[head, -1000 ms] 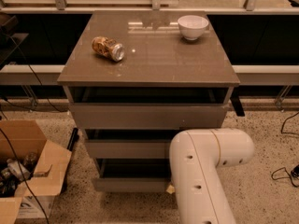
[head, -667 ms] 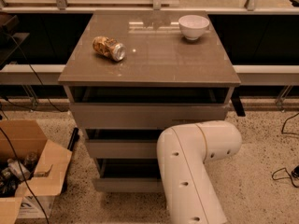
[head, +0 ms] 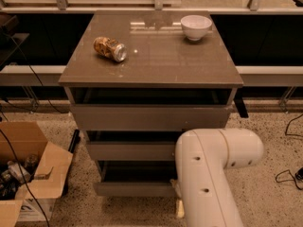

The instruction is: Open bottom drawer

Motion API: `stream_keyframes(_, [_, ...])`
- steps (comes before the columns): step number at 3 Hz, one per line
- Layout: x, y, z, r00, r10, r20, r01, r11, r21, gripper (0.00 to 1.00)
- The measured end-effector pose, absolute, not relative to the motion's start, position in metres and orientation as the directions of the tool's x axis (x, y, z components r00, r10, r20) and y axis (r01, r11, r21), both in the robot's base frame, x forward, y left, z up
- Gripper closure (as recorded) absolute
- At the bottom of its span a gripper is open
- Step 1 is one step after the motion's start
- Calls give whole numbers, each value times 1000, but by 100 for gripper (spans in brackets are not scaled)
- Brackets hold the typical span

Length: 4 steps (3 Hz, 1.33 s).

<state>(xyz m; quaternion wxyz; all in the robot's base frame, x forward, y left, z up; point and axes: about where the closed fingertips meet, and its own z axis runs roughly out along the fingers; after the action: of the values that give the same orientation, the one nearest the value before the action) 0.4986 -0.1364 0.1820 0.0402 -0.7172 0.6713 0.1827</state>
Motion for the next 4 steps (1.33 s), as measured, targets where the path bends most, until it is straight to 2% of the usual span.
stream_keyframes(1, [491, -141, 185, 32, -941, -336, -976, -101, 192, 50])
stream_keyframes(3, [491, -141, 192, 32, -941, -336, -976, -101, 192, 96])
stream_keyframes(4, [491, -141, 195, 32, -941, -336, -976, -101, 192, 100])
